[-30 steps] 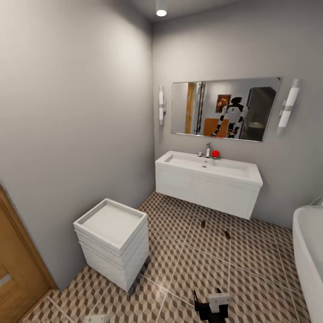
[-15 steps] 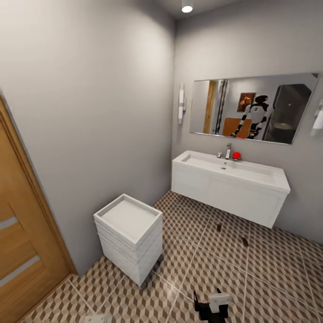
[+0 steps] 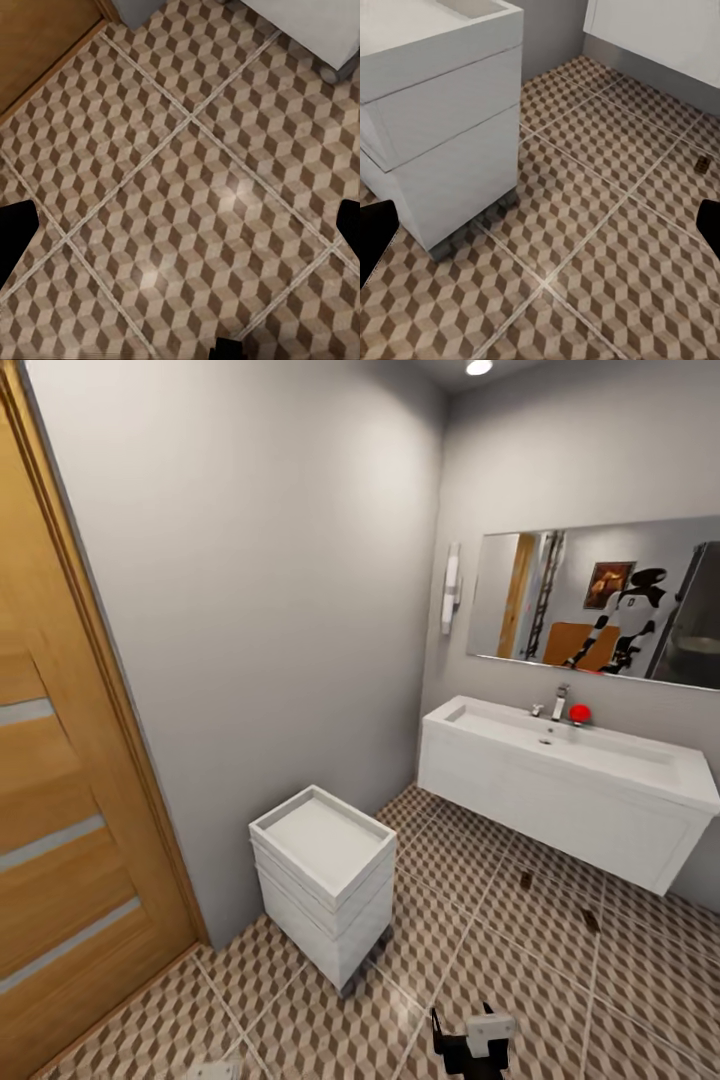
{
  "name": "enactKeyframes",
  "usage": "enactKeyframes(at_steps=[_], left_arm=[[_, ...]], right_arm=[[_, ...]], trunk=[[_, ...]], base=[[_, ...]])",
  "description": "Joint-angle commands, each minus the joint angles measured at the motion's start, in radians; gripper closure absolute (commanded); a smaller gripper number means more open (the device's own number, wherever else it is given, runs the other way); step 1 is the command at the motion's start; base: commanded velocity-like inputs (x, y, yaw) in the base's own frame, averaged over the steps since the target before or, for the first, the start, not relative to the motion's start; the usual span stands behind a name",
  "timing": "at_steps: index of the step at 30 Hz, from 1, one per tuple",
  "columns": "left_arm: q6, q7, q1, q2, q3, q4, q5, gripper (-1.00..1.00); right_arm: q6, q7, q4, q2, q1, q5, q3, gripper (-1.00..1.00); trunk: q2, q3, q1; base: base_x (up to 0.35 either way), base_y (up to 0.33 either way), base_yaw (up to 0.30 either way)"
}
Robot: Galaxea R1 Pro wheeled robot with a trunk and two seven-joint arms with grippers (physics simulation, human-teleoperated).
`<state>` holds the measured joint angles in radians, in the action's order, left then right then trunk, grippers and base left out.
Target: Take the four mousetraps from the cabinet in the bathroom and place them on the bathroom floor. Make sure all four end up on the same floor surface, and ensure that at least two of them are either under or directly next to the same bathroom sink.
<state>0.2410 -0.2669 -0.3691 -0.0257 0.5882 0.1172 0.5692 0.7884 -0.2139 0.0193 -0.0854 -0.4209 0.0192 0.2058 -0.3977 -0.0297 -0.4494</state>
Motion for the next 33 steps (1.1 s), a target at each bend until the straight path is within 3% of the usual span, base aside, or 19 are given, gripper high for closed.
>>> enactKeyframes(at_steps=[1,33], left_arm=[[0.001,-0.005,-0.001,0.0,0.008,0.001,0.006,-1.0],[0.001,-0.005,-0.001,0.0,0.008,0.001,0.006,-1.0]], right_arm=[[0.001,-0.01,-0.001,0.0,-0.001,0.002,0.008,-1.0],[0.001,-0.01,-0.001,0.0,-0.001,0.002,0.008,-1.0]], trunk=[[-0.002,-0.003,-0.001],[-0.002,-0.014,-0.001]], base=[[0.0,0.0,0.268],[0.0,0.0,0.257]])
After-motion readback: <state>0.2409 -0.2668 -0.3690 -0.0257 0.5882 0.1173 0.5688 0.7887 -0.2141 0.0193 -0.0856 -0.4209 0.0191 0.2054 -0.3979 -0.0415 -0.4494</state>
